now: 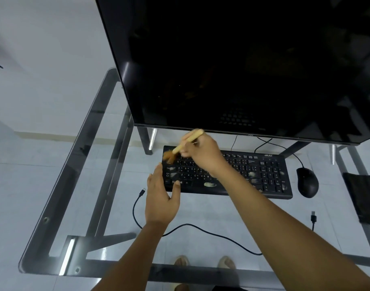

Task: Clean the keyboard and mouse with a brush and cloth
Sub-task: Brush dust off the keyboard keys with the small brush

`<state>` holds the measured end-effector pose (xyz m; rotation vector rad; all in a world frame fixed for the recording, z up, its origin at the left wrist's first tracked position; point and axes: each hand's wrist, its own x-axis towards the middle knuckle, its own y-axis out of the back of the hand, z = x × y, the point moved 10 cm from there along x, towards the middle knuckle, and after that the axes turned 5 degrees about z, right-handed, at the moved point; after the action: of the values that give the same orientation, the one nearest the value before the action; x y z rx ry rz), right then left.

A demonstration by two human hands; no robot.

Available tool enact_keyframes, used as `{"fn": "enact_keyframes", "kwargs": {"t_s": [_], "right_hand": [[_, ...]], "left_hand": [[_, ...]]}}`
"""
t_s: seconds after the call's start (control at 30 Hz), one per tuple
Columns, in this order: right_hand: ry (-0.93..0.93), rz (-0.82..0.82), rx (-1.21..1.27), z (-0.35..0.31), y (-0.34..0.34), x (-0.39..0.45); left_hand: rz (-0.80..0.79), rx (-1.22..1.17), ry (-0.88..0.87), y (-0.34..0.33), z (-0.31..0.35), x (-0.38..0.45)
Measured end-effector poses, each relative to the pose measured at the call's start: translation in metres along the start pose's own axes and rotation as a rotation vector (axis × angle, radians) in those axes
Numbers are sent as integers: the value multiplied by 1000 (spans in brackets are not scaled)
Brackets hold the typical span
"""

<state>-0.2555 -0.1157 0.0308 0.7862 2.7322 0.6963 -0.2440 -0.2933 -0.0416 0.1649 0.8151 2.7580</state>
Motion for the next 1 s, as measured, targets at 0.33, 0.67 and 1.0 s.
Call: {"fn": "enact_keyframes", "kwargs": {"t_s": [0.33,0.67,1.0], "right_hand": [[93,121,-181,0,20,-13],[-40,189,-32,33,56,-24],[7,49,-154,27,60,-25]], "left_hand": [[4,24,-44,0,2,1],[-40,137,-94,-9,4,2],[-50,316,-162,-18,0,1]]}}
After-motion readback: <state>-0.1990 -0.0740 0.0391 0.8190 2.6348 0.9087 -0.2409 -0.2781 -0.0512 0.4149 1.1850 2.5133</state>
